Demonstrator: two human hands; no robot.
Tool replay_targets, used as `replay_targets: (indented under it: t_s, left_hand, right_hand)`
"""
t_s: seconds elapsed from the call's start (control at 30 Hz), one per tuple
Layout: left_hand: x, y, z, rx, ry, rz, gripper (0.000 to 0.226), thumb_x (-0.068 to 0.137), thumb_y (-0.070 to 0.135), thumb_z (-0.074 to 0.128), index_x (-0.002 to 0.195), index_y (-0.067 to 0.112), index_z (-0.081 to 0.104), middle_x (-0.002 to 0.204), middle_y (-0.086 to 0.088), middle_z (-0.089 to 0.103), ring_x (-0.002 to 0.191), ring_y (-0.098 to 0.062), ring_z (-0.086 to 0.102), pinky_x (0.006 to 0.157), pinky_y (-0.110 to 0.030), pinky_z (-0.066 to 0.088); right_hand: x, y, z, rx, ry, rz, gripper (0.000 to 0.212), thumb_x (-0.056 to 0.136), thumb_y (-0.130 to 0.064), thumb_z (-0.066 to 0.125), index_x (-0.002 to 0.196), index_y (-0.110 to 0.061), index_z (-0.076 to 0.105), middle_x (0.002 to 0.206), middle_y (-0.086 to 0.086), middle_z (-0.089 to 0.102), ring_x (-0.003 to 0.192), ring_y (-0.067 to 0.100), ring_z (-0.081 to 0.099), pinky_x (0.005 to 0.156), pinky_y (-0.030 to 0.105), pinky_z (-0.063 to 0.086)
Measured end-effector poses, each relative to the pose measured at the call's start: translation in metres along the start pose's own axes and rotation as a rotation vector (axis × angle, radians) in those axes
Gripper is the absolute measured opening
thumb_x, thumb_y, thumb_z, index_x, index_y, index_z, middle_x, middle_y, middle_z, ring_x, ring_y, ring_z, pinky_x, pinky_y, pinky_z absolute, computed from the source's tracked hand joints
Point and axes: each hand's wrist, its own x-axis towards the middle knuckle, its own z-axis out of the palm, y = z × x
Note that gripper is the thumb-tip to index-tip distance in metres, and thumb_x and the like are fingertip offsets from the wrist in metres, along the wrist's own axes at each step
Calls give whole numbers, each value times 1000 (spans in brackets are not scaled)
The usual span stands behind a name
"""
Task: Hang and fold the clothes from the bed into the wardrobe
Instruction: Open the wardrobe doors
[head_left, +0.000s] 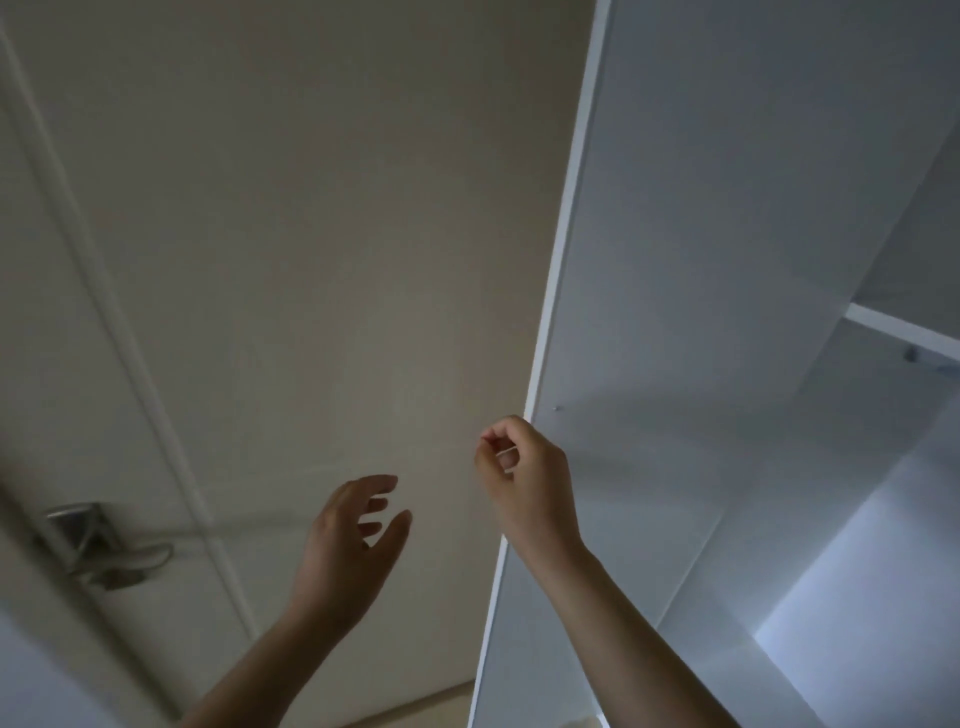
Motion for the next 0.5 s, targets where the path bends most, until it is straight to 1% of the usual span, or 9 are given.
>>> replay_targets:
  t_s: [0.1,0.17,0.27,0.37,0.5]
  left_hand:
    - [-16,-11,-30,17,57,-50,30,82,13,71,102,33,60,107,13,61,94,-7,63,75,-26,55]
    - [-24,-18,-52,22,85,-79,30,82,13,71,103,31,60,107,11,63,95,-8,63,76,-27,55]
    - [-42,-37,-105,74,169,-130,27,83,17,70,107,27,62,106,11,64,94,-6,64,75,-21,53]
    - [-63,-58,-161,122,238,-192,26,84,20,69,109,25,63,105,11,65,93,-5,64,75,-18,51]
    - [-98,-88,-240,137,363,-290,25,84,14,69,107,20,64,103,4,66,91,-10,66,79,-30,55]
  right_hand:
    - [-12,-11,28,44,-66,-3,8,85,-18,62,78,-19,59,64,-14,57,62,8,55,60,28,49]
    - [-18,-21,47,71,-105,-18,8,85,-18,61,78,-21,59,65,-14,58,61,9,55,60,29,50]
    - [-33,-53,95,137,-213,-61,10,85,-21,60,76,-23,57,64,-12,58,59,8,55,58,28,49]
    - [-52,-90,147,191,-319,-108,11,85,-22,59,75,-24,56,63,-13,57,57,6,54,55,22,46]
    - [-89,-141,222,243,-467,-161,11,85,-22,61,75,-23,57,66,-11,60,61,6,57,56,20,47]
